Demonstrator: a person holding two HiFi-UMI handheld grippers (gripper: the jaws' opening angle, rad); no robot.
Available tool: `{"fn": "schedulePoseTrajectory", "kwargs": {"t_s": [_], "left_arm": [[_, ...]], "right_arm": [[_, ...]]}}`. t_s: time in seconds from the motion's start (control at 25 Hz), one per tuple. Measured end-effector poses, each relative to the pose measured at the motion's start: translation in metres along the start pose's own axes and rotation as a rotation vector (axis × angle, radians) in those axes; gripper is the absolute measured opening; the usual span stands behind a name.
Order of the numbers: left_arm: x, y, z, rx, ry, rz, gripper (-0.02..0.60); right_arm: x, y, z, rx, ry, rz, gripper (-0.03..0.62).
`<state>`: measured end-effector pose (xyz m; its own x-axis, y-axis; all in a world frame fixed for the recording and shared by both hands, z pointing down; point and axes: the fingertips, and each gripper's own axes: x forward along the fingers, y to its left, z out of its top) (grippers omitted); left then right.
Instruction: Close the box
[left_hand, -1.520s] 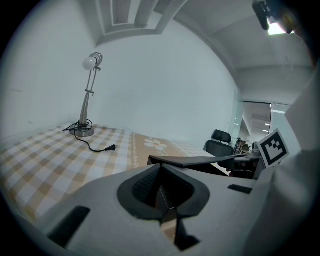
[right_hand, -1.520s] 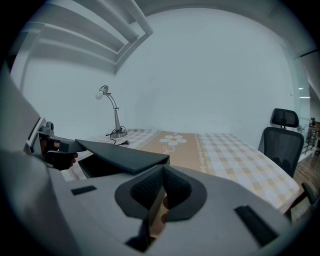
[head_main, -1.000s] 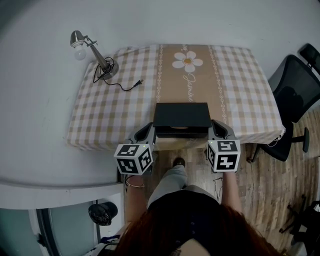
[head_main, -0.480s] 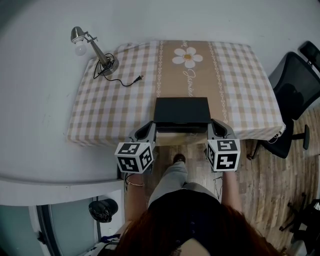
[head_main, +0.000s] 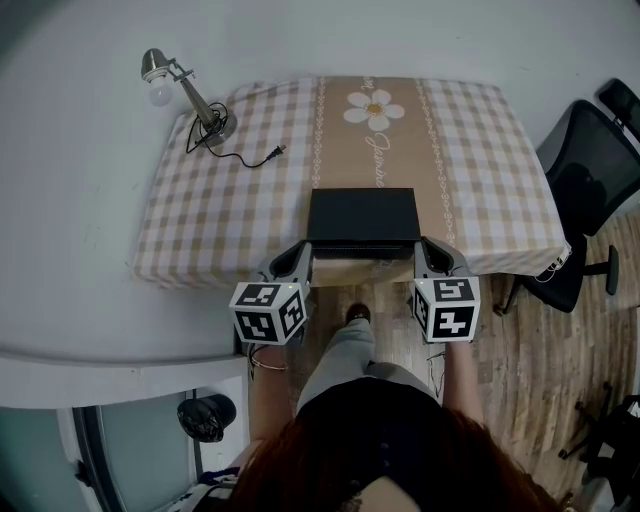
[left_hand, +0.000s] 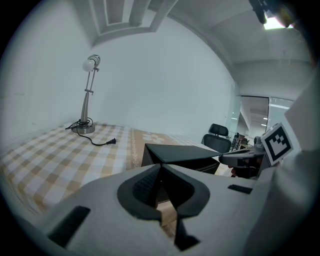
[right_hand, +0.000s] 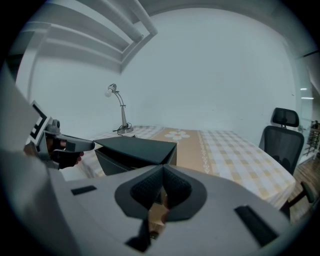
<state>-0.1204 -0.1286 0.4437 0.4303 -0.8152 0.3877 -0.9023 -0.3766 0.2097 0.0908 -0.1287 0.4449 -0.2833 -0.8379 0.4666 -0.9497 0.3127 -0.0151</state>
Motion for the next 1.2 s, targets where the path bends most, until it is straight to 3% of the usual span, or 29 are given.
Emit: {"fn": "schedulePoseTrajectory", "kwargs": {"t_s": [1.2], "left_arm": [[-0.005,-0.008,-0.017,0.004,0.025,-0.010,0.029]], "right_arm": [[-0.005,0.004,-0.017,0.005,0.020,0.004,0.018]]}}
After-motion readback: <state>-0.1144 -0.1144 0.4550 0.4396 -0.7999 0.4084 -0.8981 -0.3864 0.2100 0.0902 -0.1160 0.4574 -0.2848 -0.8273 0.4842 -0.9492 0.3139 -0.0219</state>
